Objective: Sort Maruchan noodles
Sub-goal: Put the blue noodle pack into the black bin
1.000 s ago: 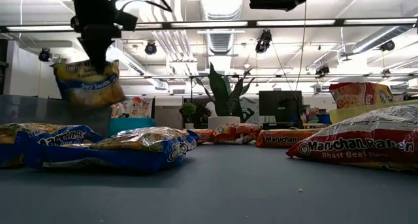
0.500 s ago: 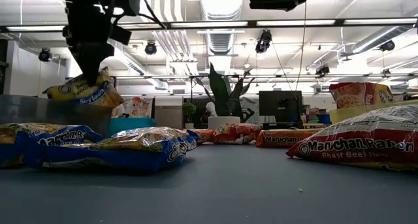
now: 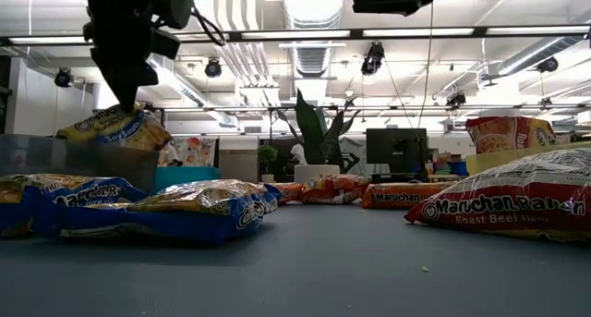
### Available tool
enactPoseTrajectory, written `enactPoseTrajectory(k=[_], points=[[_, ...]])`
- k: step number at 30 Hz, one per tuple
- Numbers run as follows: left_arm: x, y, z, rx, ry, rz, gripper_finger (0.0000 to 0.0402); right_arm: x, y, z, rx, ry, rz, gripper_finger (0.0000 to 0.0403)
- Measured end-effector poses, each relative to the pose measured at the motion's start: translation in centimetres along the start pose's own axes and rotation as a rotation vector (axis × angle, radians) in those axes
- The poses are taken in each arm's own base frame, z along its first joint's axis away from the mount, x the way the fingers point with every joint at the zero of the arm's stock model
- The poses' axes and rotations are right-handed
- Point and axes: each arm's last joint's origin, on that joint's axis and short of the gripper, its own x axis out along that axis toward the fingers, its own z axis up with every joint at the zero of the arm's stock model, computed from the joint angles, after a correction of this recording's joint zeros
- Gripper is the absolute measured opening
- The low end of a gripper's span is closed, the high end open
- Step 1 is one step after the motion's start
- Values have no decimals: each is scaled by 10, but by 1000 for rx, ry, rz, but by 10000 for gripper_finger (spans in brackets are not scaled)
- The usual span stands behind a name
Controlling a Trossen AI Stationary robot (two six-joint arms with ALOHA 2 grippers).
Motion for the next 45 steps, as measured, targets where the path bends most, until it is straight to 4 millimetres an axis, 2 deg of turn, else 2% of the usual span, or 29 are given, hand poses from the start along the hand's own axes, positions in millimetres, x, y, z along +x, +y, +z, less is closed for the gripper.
enactPoseTrajectory(k=[11,19,24,29,34,38,41,45], points=[[5,-8,1,-98,56,-29,108,0,0,0,0,0,0,260],[10,-16,0,-36,122,-14,169,0,0,0,7,1,1,260],[1,-9,1,2,183,-20,202,0,0,0,6,4,1,260],[-16,-1,10,69,154,-113,207,0,0,-1,6,5,2,260],[-36,3,14,245,144,-267,194,0,0,-1,5,8,3,260],[-49,-5,6,357,200,-489,167,0,1,-3,1,18,6,260],[-42,-14,-13,406,316,-581,133,0,1,-5,-2,29,8,260],[-18,-25,-33,411,347,-504,72,0,1,-5,-2,28,8,260]])
